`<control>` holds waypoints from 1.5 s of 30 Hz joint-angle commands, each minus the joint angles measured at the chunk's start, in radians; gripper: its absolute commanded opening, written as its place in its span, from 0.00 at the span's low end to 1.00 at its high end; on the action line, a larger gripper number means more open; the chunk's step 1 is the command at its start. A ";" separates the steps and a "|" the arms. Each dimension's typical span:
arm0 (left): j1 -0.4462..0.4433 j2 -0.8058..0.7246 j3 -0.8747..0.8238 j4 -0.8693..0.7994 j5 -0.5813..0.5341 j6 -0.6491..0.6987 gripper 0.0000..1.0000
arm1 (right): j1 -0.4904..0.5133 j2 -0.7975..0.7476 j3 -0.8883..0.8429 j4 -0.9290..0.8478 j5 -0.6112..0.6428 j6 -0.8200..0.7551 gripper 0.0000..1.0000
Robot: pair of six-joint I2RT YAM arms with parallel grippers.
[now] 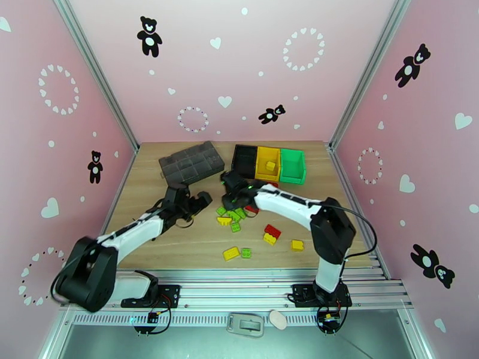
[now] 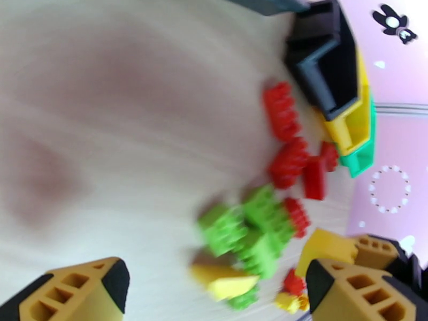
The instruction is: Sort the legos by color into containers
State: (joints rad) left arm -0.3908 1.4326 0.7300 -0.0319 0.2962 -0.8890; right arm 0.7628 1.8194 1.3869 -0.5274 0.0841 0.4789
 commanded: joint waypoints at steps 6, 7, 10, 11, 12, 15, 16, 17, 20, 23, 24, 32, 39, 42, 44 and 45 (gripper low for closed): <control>-0.124 0.302 0.344 0.107 0.051 0.007 0.88 | -0.229 -0.053 -0.009 0.036 0.045 -0.023 0.25; -0.128 0.336 0.381 0.115 0.054 0.003 0.87 | -0.258 -0.046 0.001 0.041 0.050 -0.024 0.25; -0.139 0.416 0.486 0.116 0.058 0.000 0.86 | -0.325 -0.007 0.053 0.043 0.050 -0.028 0.25; -0.142 0.435 0.514 0.112 0.060 0.002 0.86 | -0.338 0.008 0.074 0.041 0.049 -0.031 0.25; -0.143 0.454 0.544 0.107 0.061 0.003 0.86 | -0.352 0.033 0.101 0.036 0.053 -0.033 0.25; -0.148 0.489 0.602 0.093 0.062 0.008 0.85 | -0.388 0.095 0.176 0.023 0.049 -0.033 0.26; -0.149 0.495 0.611 0.093 0.061 0.009 0.85 | -0.398 0.118 0.200 0.021 0.048 -0.033 0.26; -0.149 0.497 0.616 0.093 0.060 0.008 0.85 | -0.405 0.138 0.223 0.016 0.050 -0.034 0.27; -0.153 0.487 0.612 0.091 0.056 0.015 0.85 | -0.424 0.215 0.315 -0.014 0.048 -0.042 0.29; -0.154 0.460 0.588 0.081 0.040 0.035 0.85 | -0.435 0.277 0.392 -0.036 0.046 -0.053 0.33; -0.155 0.447 0.574 0.079 0.033 0.038 0.85 | -0.436 0.294 0.416 -0.043 0.046 -0.056 0.36; -0.155 0.346 0.452 0.082 -0.011 0.055 0.85 | -0.440 0.326 0.495 -0.071 0.042 -0.068 0.57; -0.156 0.212 0.346 0.003 -0.090 0.098 0.84 | -0.426 0.210 0.408 -0.059 0.002 -0.069 0.58; -0.157 0.140 0.295 -0.076 -0.155 0.129 0.84 | -0.409 0.125 0.319 -0.035 -0.022 -0.068 0.59; -0.157 0.088 0.255 -0.123 -0.201 0.147 0.84 | -0.394 0.064 0.251 -0.017 -0.034 -0.067 0.60; -0.158 0.060 0.234 -0.145 -0.226 0.152 0.84 | -0.383 0.030 0.216 -0.010 -0.037 -0.066 0.61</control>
State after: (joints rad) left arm -0.5404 1.5566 1.0111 -0.0681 0.1677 -0.7853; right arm 0.3477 1.9762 1.6691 -0.5564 0.0788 0.4110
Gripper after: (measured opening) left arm 0.840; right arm 0.600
